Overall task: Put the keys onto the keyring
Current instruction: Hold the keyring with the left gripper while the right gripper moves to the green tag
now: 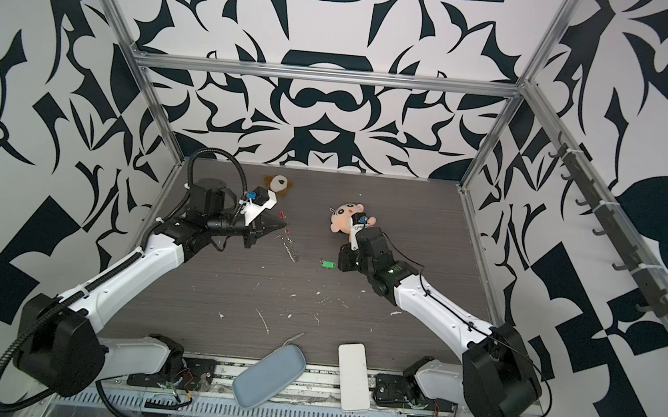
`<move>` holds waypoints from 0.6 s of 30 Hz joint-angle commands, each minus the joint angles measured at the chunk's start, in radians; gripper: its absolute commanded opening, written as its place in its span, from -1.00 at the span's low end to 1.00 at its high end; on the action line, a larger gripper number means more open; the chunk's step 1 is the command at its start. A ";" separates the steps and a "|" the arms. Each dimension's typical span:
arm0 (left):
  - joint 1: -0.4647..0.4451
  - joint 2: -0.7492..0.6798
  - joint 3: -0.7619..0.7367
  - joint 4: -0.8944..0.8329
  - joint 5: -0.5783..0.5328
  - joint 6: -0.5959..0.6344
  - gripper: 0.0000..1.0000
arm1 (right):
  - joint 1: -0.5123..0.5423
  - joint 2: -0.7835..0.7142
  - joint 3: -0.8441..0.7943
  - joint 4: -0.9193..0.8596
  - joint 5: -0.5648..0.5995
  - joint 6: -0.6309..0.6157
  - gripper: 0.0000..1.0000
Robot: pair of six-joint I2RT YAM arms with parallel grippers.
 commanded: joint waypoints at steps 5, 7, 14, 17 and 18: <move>0.005 -0.095 -0.153 0.207 -0.098 -0.063 -1.00 | -0.004 0.089 0.085 -0.167 -0.099 -0.012 -0.83; 0.005 -0.100 -0.153 0.184 -0.123 -0.037 -1.00 | -0.003 0.109 0.087 -0.168 -0.108 -0.011 -0.81; 0.006 -0.063 -0.145 0.142 -0.221 -0.004 -1.00 | -0.003 0.234 0.140 -0.153 -0.120 -0.047 -0.62; 0.011 -0.042 -0.110 0.104 -0.214 -0.006 -1.00 | -0.003 0.296 0.160 -0.123 -0.131 -0.075 -0.46; 0.013 -0.041 -0.109 0.098 -0.215 -0.006 -1.00 | -0.003 0.314 0.170 -0.115 -0.136 -0.081 -0.42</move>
